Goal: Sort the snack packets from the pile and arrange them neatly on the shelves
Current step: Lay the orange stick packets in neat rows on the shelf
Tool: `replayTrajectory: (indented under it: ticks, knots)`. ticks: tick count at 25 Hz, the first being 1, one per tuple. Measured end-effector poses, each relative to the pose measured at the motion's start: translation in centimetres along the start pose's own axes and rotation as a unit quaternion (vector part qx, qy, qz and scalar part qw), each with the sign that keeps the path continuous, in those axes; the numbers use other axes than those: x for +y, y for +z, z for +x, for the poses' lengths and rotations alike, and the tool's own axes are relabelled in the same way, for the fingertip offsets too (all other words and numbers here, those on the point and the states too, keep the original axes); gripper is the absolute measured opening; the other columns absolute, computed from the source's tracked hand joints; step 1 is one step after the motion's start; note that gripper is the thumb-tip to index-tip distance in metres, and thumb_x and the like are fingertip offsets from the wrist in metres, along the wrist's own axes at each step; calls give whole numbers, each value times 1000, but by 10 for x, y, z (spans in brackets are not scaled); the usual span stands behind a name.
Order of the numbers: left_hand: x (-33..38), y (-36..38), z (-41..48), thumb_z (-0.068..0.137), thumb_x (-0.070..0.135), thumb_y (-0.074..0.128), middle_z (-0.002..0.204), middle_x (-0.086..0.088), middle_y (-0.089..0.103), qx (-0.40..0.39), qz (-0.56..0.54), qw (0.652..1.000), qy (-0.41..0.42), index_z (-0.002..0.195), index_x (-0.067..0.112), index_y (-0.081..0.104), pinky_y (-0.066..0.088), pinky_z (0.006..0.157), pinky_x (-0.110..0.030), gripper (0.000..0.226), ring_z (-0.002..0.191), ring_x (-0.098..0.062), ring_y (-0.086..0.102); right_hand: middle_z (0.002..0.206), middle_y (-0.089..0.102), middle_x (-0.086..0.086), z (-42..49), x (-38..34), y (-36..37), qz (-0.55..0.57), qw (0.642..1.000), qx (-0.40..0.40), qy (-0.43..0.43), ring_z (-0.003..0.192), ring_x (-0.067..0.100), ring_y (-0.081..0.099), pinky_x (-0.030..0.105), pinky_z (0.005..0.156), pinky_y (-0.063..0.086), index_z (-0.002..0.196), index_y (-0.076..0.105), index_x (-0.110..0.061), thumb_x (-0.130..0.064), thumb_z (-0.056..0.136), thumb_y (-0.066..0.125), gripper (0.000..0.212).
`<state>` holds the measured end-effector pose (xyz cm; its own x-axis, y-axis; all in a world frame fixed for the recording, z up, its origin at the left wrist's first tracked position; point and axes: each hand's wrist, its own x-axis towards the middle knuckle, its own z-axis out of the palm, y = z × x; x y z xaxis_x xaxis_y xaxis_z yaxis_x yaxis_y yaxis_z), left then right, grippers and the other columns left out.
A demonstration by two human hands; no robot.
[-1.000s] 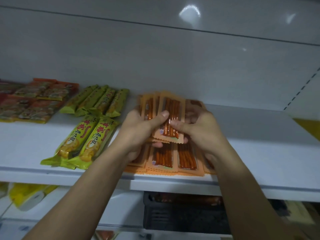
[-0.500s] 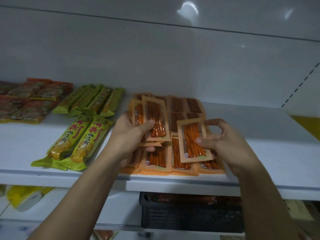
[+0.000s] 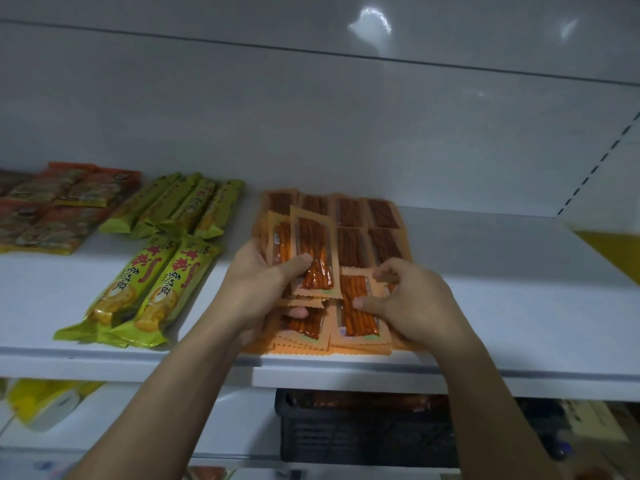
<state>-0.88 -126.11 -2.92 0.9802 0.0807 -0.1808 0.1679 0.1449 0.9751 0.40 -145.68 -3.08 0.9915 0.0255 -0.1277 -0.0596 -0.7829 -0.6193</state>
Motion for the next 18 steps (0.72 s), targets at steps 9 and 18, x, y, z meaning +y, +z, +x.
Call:
replayTrajectory:
  ticks: [9, 18]
  knots:
    - [10, 34, 4, 85, 19, 73, 82, -10, 74, -75, 26, 997, 20, 112, 8, 62, 49, 39, -23, 31, 65, -24, 72, 76, 74, -4, 0, -12, -27, 283, 955, 47, -79, 65, 5, 70, 16, 50, 47, 105, 54, -35, -32, 83, 74, 31]
    - [5, 43, 9, 98, 11, 53, 89, -18, 74, -98, -33, 994, -45, 112, 5, 60, 58, 47, -28, 16, 72, -29, 73, 78, 75, 10, -7, 43, -53, 347, 936, 21, 47, 69, 20, 74, 23, 48, 52, 128, 50, -16, -8, 90, 66, 43]
